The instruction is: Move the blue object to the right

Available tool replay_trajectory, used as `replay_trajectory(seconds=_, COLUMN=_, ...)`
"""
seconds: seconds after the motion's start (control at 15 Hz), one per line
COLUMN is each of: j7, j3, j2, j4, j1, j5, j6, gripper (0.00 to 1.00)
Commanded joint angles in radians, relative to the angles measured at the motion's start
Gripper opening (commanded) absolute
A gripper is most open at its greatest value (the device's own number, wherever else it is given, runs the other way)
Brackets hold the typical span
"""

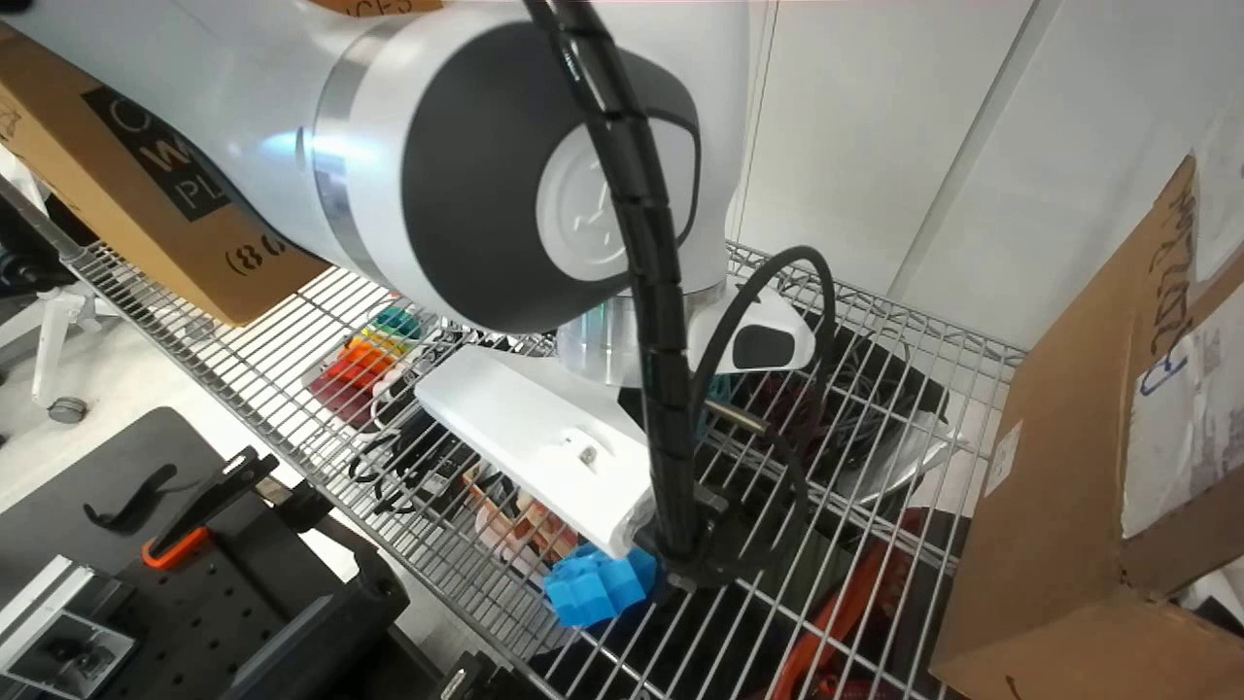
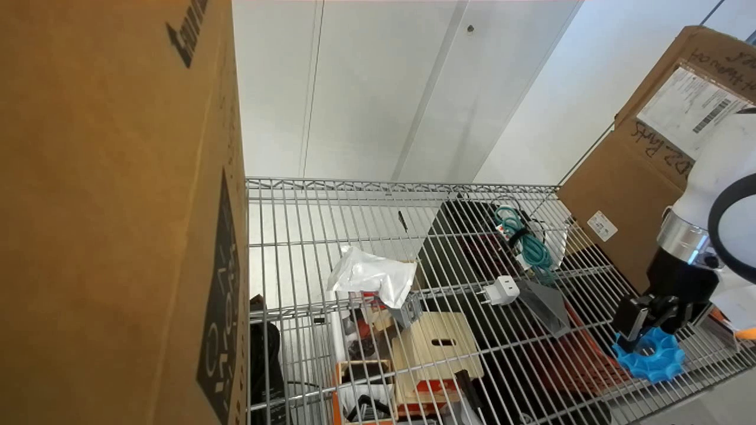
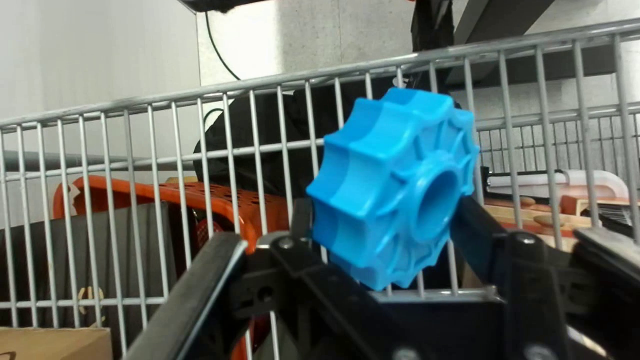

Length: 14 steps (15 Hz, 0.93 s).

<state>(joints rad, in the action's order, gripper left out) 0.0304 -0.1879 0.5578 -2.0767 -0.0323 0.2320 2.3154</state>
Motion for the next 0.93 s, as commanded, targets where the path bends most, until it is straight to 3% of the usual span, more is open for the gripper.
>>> replay_trajectory(seconds=0.0, j7=0.013, j3=-0.002, j2=0.015, j4=0.020, j1=-0.013, j5=0.024, j6=-0.006, gripper=0.45)
replay_trajectory(seconds=0.2, j7=0.015, j3=-0.001, j2=0.024, j4=0.022, j1=-0.015, j5=0.023, j6=-0.004, gripper=0.45)
replay_trajectory(seconds=0.27, j7=0.014, j3=0.000, j2=0.026, j4=0.026, j1=-0.014, j5=0.021, j6=-0.009, gripper=0.63)
replay_trajectory(seconds=0.33, j7=0.016, j3=0.000, j2=0.029, j4=0.028, j1=-0.013, j5=0.022, j6=-0.009, gripper=0.93)
replay_trajectory(seconds=0.53, j7=0.015, j3=0.002, j2=0.035, j4=0.037, j1=-0.013, j5=0.017, j6=-0.011, gripper=1.00)
replay_trajectory(seconds=0.87, j7=0.011, j3=0.005, j2=-0.001, j4=0.030, j1=-0.002, j5=0.027, j6=-0.017, gripper=1.00)
